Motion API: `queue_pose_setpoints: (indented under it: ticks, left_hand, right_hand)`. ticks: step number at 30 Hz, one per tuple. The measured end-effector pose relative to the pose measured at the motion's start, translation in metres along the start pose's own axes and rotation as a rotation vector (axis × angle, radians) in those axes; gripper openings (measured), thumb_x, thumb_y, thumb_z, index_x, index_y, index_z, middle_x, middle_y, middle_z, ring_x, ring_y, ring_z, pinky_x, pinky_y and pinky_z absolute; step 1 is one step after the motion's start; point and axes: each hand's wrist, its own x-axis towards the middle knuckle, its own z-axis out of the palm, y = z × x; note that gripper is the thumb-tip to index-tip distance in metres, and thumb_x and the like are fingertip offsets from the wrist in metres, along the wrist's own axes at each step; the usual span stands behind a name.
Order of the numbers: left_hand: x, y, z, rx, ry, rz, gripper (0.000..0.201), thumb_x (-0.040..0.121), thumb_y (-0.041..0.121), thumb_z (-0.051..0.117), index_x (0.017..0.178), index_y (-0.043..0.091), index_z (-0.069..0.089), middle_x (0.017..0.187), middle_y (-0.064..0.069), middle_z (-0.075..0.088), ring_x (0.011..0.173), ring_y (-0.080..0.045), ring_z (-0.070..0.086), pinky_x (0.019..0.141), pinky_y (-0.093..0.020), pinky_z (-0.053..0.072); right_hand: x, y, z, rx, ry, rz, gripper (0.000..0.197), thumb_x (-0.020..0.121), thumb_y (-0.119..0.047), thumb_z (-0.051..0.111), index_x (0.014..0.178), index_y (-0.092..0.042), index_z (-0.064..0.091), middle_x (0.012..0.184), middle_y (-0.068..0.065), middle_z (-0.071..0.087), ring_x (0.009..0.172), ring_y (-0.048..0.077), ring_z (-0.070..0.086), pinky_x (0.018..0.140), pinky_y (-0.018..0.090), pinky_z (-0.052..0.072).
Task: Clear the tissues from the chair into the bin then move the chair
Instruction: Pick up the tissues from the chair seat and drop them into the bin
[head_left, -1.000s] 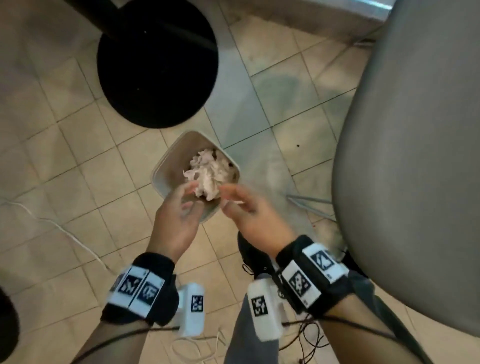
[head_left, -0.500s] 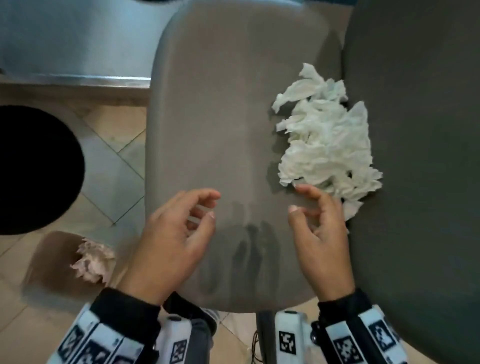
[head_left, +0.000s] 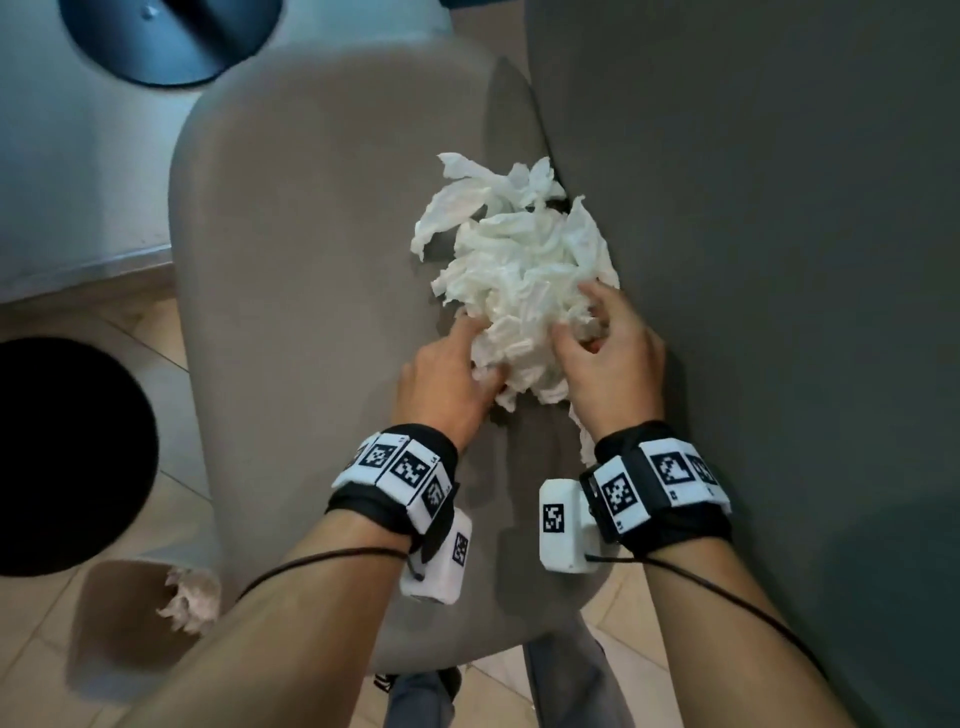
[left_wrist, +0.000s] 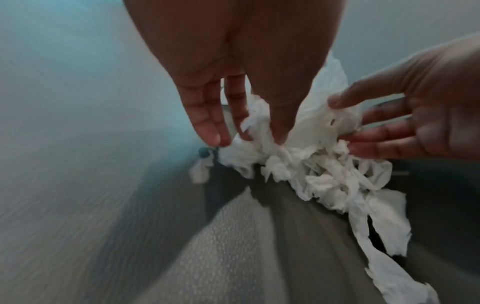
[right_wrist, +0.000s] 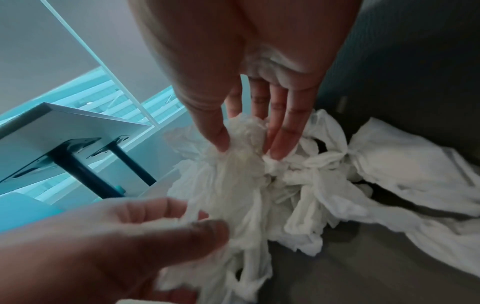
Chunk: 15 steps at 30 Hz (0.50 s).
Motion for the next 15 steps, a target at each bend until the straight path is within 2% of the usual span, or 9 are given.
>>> queue_pose_setpoints:
  ticks: [2, 3, 5, 8, 11, 13, 15]
  left_hand:
    - [-0.005, -0.001, -0.001, -0.067, 0.039, -0.01, 0.017, 0.087, 0.038, 0.065, 0.101, 0.028, 0.063, 0.088, 0.001, 0.069, 0.082, -0.024, 0.065, 0.069, -0.034, 0.053]
    - [-0.01, -0.002, -0.003, -0.111, 0.055, -0.015, 0.014, 0.088, 0.037, 0.065, 0.092, 0.024, 0.064, 0.081, 0.003, 0.067, 0.076, -0.021, 0.063, 0.064, -0.031, 0.05]
    - [-0.021, -0.005, -0.011, -0.17, 0.096, -0.014, 0.02, 0.089, 0.037, 0.065, 0.08, 0.019, 0.061, 0.075, 0.004, 0.064, 0.07, -0.017, 0.058, 0.058, -0.03, 0.046]
    - [-0.04, -0.014, -0.027, -0.164, 0.171, -0.022, 0.022, 0.086, 0.028, 0.064, 0.074, 0.014, 0.053, 0.074, -0.001, 0.056, 0.067, -0.018, 0.05, 0.055, -0.023, 0.036]
    - [-0.052, -0.027, -0.042, -0.26, 0.252, -0.107, 0.014, 0.08, 0.014, 0.065, 0.072, 0.015, 0.053, 0.072, -0.006, 0.061, 0.063, -0.02, 0.053, 0.058, -0.03, 0.043]
    - [-0.057, -0.032, -0.052, -0.311, 0.303, -0.148, 0.014, 0.08, 0.006, 0.06, 0.076, 0.019, 0.054, 0.071, 0.0, 0.066, 0.062, -0.018, 0.059, 0.058, -0.031, 0.049]
    - [-0.058, -0.03, -0.06, -0.31, 0.334, -0.146, 0.025, 0.081, -0.002, 0.05, 0.084, 0.022, 0.054, 0.071, 0.003, 0.064, 0.064, -0.017, 0.059, 0.057, -0.029, 0.048]
  right_hand:
    - [0.005, 0.004, -0.003, -0.022, 0.029, 0.003, 0.027, 0.09, -0.021, 0.061, 0.116, -0.021, 0.07, 0.112, 0.001, 0.072, 0.093, 0.012, 0.064, 0.088, 0.023, 0.05]
    - [0.006, 0.006, -0.006, -0.021, 0.035, 0.007, 0.023, 0.092, -0.02, 0.058, 0.112, -0.02, 0.071, 0.108, 0.001, 0.073, 0.092, 0.013, 0.064, 0.085, 0.022, 0.049]
    - [0.005, 0.009, -0.011, 0.03, 0.03, 0.019, 0.018, 0.096, -0.025, 0.054, 0.097, -0.019, 0.071, 0.096, 0.0, 0.072, 0.084, 0.015, 0.063, 0.076, 0.026, 0.048]
    - [-0.003, 0.006, -0.019, 0.122, 0.039, 0.044, 0.035, 0.099, -0.04, 0.047, 0.071, -0.024, 0.06, 0.073, -0.004, 0.061, 0.068, 0.015, 0.055, 0.066, 0.028, 0.042]
    - [-0.012, 0.005, -0.026, 0.238, 0.035, 0.118, 0.041, 0.093, -0.046, 0.057, 0.061, -0.022, 0.046, 0.055, -0.012, 0.044, 0.053, 0.008, 0.041, 0.056, 0.027, 0.038]
    - [-0.015, 0.003, -0.029, 0.272, 0.042, 0.118, 0.034, 0.087, -0.031, 0.066, 0.063, -0.022, 0.043, 0.057, -0.011, 0.044, 0.051, 0.007, 0.041, 0.054, 0.025, 0.039]
    - [-0.014, 0.003, -0.028, 0.2, 0.051, 0.098, 0.021, 0.079, -0.016, 0.062, 0.068, -0.025, 0.046, 0.076, -0.004, 0.053, 0.067, 0.012, 0.051, 0.067, 0.03, 0.046]
